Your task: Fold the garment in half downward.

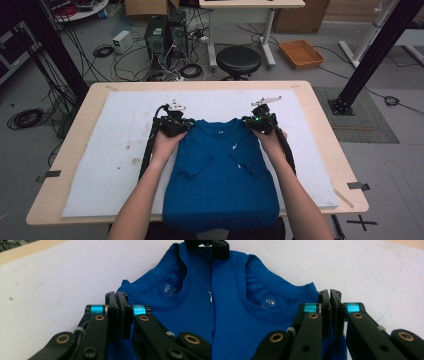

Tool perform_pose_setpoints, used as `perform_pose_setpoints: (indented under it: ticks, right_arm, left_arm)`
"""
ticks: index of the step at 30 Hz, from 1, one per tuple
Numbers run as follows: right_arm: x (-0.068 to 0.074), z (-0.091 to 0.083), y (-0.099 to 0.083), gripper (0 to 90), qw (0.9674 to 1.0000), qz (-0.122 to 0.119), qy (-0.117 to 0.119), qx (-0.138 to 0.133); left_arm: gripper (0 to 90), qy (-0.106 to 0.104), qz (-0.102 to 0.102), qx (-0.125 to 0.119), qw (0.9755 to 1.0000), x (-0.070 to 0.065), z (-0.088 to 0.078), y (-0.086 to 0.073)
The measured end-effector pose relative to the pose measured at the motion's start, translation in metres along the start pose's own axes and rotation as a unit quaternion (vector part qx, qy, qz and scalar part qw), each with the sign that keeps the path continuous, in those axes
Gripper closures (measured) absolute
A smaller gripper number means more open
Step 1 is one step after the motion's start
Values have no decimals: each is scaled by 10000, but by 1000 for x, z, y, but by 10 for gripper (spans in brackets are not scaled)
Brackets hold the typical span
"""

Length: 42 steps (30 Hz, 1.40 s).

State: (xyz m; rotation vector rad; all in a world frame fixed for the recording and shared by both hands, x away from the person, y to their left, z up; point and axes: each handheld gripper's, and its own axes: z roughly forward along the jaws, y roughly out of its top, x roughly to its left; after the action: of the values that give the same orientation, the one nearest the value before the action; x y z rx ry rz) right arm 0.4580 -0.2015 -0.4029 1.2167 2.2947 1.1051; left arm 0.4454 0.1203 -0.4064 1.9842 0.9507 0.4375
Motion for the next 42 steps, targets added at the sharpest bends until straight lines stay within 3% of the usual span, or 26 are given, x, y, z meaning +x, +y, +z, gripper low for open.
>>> perform_pose_setpoints:
  ticks: [1,4,8,16,20,31,42]
  right_arm:
    - [-1,-2,2,880,10000,53,3,-41]
    - [-3,-10,4,880,9998,106,55,-187]
    - [2,-21,0,880,9997,-27,47,-245]
    - [25,-58,-21,880,9982,-129,204,-546]
    - [45,-80,-39,880,9973,-308,179,-638]
    - [83,-117,-94,880,9963,-548,253,-610]
    - [112,-137,-133,880,9945,-940,231,-407]
  left_arm:
    - [877,6,11,-101,9999,0,-2,1]
    - [877,-74,18,-88,9999,-1,-7,1]
    - [877,-176,224,-174,9994,-10,-20,1]
    - [877,-381,747,-314,9960,-38,-55,-13]
    - [877,-473,903,-287,9944,-50,-72,-26]
    - [877,-863,1334,-266,9869,-90,-107,-64]
    - [876,-1054,1831,-19,9774,-117,-121,-95]
